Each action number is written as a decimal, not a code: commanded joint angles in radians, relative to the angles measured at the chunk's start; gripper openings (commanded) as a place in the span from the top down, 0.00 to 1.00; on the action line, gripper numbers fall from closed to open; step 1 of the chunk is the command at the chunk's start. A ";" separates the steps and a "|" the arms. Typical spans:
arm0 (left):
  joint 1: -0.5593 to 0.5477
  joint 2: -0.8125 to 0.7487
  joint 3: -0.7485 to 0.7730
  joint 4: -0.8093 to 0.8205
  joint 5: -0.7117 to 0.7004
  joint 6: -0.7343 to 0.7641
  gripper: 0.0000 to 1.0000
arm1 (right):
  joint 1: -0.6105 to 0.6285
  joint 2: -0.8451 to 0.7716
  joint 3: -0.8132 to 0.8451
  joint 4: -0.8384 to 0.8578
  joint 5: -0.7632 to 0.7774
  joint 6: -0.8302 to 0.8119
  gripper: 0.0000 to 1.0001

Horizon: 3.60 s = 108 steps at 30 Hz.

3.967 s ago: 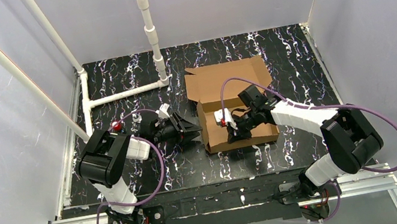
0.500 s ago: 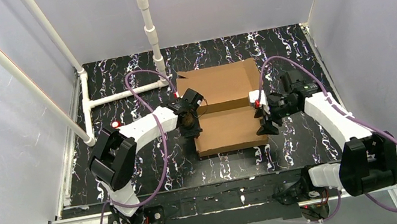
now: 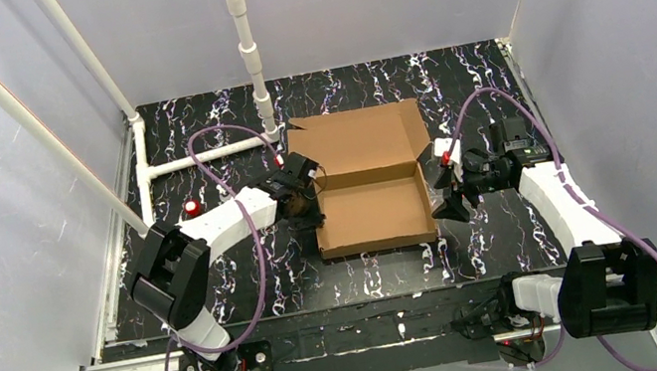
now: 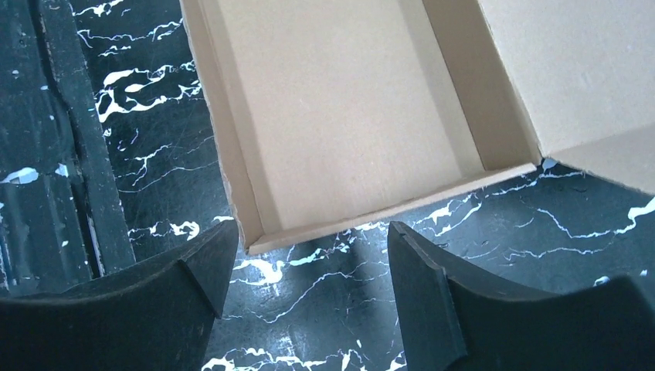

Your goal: Fold the paper box

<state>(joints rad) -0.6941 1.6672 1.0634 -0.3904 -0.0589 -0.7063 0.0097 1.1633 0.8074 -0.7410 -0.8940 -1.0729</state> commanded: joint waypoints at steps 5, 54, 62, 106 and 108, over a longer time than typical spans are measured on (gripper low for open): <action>0.039 -0.039 0.021 0.005 0.038 0.031 0.78 | -0.033 -0.024 -0.009 0.063 -0.040 0.066 0.20; 0.065 0.113 0.195 -0.121 -0.174 0.140 0.69 | -0.037 0.027 0.001 0.032 -0.047 0.067 0.20; 0.104 0.143 0.257 -0.133 -0.139 0.165 0.64 | -0.037 0.032 0.001 0.028 -0.056 0.062 0.20; 0.149 -0.322 -0.066 -0.027 0.052 0.108 0.02 | -0.073 0.110 0.154 0.056 -0.051 0.332 0.01; 0.178 -0.395 -0.130 -0.016 0.121 0.089 0.02 | -0.072 0.135 0.169 0.084 -0.054 0.405 0.02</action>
<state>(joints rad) -0.5762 1.3880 1.0328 -0.4068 -0.0917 -0.6025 -0.0589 1.2613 0.9112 -0.6708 -0.9173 -0.7856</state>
